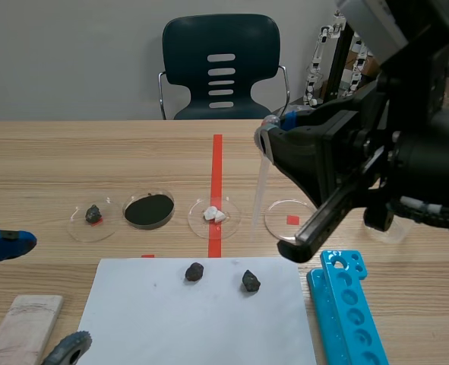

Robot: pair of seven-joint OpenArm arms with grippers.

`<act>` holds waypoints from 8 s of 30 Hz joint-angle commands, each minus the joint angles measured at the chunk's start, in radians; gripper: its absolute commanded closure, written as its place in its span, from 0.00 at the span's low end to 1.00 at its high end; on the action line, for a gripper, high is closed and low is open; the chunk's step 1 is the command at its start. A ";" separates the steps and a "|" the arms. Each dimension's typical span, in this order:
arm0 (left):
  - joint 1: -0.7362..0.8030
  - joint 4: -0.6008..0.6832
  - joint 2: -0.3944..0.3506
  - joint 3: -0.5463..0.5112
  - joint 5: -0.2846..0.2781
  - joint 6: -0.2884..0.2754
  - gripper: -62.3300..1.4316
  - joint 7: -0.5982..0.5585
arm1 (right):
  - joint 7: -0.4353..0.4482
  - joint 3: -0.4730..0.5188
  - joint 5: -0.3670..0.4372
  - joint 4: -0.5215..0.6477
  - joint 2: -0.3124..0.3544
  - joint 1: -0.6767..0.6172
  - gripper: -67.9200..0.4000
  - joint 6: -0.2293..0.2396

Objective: Put the dropper in the beaker

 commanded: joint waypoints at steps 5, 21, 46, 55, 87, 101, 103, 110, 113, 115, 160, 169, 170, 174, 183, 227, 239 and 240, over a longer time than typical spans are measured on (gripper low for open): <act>-0.003 0.011 0.007 0.006 -0.010 0.005 0.08 -0.018 | 0.015 0.003 0.011 0.008 0.003 0.011 0.99 0.000; -0.003 0.011 0.007 0.006 -0.010 0.005 0.08 -0.018 | 0.026 0.010 0.011 0.008 0.003 0.011 0.99 0.000; -0.003 0.011 0.007 0.006 -0.010 0.005 0.08 -0.018 | 0.077 0.260 0.094 -0.051 0.134 0.018 0.99 -0.081; -0.003 0.011 0.007 0.006 -0.010 0.005 0.08 -0.018 | 0.124 0.263 0.120 -0.230 0.188 0.106 0.99 -0.094; -0.003 0.011 0.007 0.006 -0.010 0.005 0.08 -0.018 | 0.143 0.262 0.177 -0.556 0.236 0.331 0.99 -0.097; -0.003 0.011 0.007 0.006 -0.010 0.005 0.08 -0.018 | 0.090 0.262 0.177 -0.568 0.235 0.330 0.99 -0.097; -0.003 0.011 0.007 0.006 -0.010 0.005 0.08 -0.018 | 0.090 0.262 0.177 -0.581 0.235 0.330 0.99 -0.095; -0.003 0.011 0.007 0.006 -0.010 0.005 0.08 -0.018 | 0.108 0.262 0.177 -0.641 0.235 0.330 0.99 -0.066; -0.003 0.011 0.007 0.006 -0.010 0.005 0.08 -0.018 | 0.141 0.262 0.176 -0.679 0.235 0.330 0.99 -0.045; -0.003 0.011 0.007 0.006 -0.010 0.005 0.08 -0.018 | 0.154 0.262 0.176 -0.705 0.234 0.330 0.99 -0.018; -0.003 0.011 0.007 0.006 -0.010 0.005 0.08 -0.018 | 0.248 0.249 0.169 -0.826 0.233 0.330 0.35 0.092; -0.003 0.011 0.007 0.006 -0.010 0.005 0.08 -0.018 | 0.248 0.250 0.230 -0.802 0.273 0.321 0.35 0.092; -0.003 0.011 0.007 0.006 -0.010 0.005 0.08 -0.018 | 0.252 0.250 0.245 -0.790 0.285 0.314 0.35 0.091; -0.003 0.011 0.007 0.006 -0.010 0.005 0.08 -0.019 | 0.252 0.250 0.270 -0.738 0.316 0.294 0.35 0.091; -0.003 0.011 0.007 0.006 -0.010 0.005 0.08 -0.018 | 0.252 0.252 0.281 -0.588 0.322 0.176 0.35 0.091; -0.003 0.011 0.007 0.006 -0.010 0.005 0.08 -0.018 | 0.372 0.480 0.242 -0.218 0.193 -0.257 0.35 0.091; -0.003 0.011 0.007 0.006 -0.010 0.005 0.08 -0.018 | 0.372 0.480 0.242 -0.218 0.193 -0.257 0.35 0.091; -0.003 0.011 0.007 0.006 -0.010 0.005 0.08 -0.018 | 0.372 0.480 0.242 -0.218 0.193 -0.257 0.35 0.091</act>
